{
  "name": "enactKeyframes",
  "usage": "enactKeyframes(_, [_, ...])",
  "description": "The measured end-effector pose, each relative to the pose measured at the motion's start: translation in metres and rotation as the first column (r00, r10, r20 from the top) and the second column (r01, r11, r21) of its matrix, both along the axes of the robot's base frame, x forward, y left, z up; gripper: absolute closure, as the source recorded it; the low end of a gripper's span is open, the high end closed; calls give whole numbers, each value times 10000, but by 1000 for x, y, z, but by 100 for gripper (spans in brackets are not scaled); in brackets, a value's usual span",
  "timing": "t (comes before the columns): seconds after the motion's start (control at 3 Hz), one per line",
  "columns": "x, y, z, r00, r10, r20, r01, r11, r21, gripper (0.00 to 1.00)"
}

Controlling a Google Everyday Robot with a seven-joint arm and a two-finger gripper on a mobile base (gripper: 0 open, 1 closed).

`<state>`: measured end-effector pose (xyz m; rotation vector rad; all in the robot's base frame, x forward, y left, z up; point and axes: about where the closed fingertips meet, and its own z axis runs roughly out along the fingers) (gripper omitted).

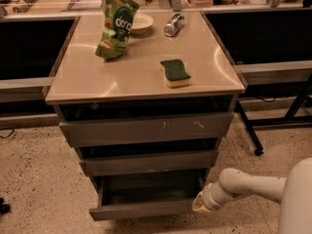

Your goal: Close bottom drawer

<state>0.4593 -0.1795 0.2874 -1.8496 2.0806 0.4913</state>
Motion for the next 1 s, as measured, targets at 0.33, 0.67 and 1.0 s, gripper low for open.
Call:
enactKeyframes(0.33, [-6, -4, -16, 10000, 74, -36, -74, 9999, 93, 100])
enactKeyframes(0.67, [-11, -3, -48, 9997, 250, 38, -252, 9986, 454, 100])
enactKeyframes(1.0, [-12, 8, -86, 9982, 604, 62, -607, 9932, 996, 100])
